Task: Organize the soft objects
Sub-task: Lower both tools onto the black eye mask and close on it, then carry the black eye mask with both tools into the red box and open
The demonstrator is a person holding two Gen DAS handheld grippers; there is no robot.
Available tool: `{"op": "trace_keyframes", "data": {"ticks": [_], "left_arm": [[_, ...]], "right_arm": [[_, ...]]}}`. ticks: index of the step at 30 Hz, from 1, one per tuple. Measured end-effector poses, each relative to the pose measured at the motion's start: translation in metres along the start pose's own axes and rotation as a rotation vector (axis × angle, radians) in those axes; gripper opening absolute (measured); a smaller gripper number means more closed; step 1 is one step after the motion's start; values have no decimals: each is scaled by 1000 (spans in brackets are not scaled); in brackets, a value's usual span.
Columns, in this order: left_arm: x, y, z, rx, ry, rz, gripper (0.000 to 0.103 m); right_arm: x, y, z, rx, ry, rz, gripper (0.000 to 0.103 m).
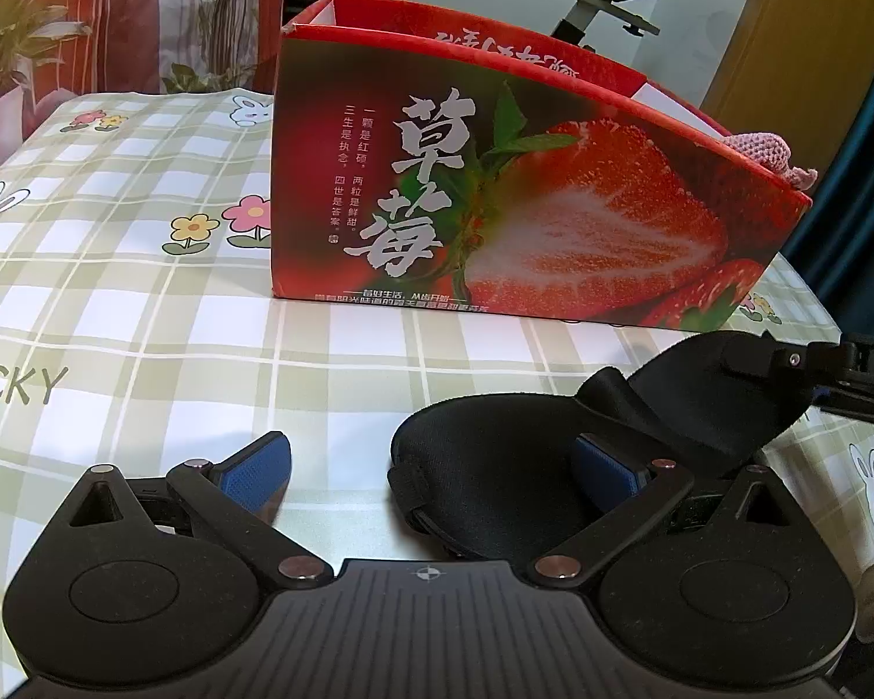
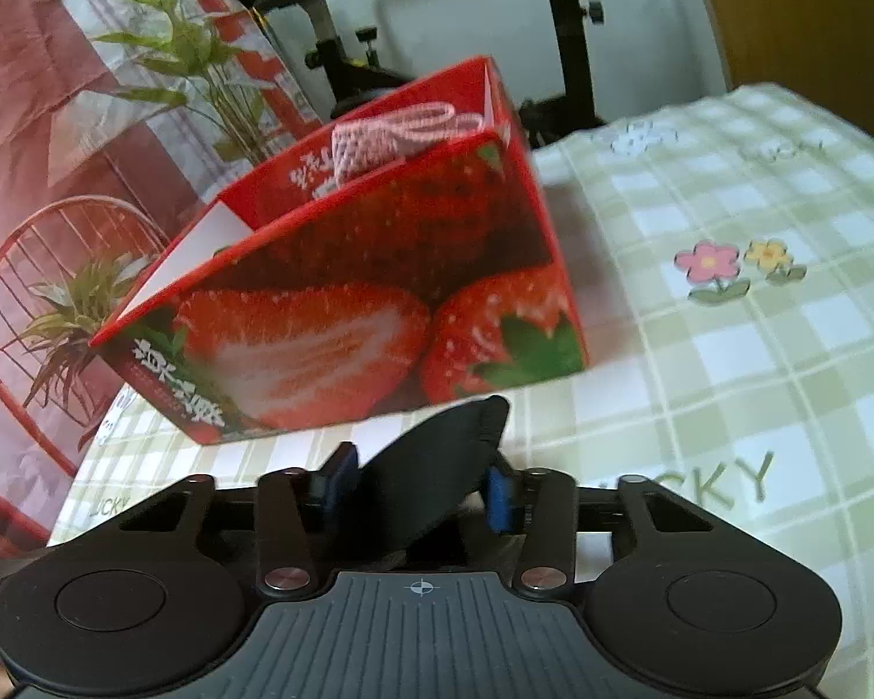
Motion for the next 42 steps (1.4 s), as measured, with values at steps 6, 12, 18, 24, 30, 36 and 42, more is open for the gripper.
{"op": "trace_keyframes", "data": {"ticks": [6,12,18,24,30,36,42], "left_arm": [[0,0,0,-3,5,-4,103],[-1,6,7,-56,56,-44,103],[-9,22,14,-236,77,-128,96],[-9,34,16,-390,60,-218,74],[-13,20,18,-322,54,-207,46],[-34,18,31,-292,-29,-216,20],[-60,-5,55,-104,-124,-175,17]], "right_arm": [[-3,0,-4,-114,-28,-42,23],[-4,4,-16,-206,-26,-79,21],[-4,6,-21,-241,-32,-92,21],[-5,9,-22,-244,-29,-81,21],[-12,16,-18,-261,-51,-65,19],[-26,25,-9,-264,-84,-33,16],[-47,47,9,-316,-160,15,14]]}}
Point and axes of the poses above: each gripper's, at about its wrist camera, not at the fingertips, and x roughly the way its jaws point, y to its left, z to its top, the point moved 8 cm from there along x, roughly the way its jaws point, and after that the axes turned 11 degrees about -z, right-handed, at the moved point
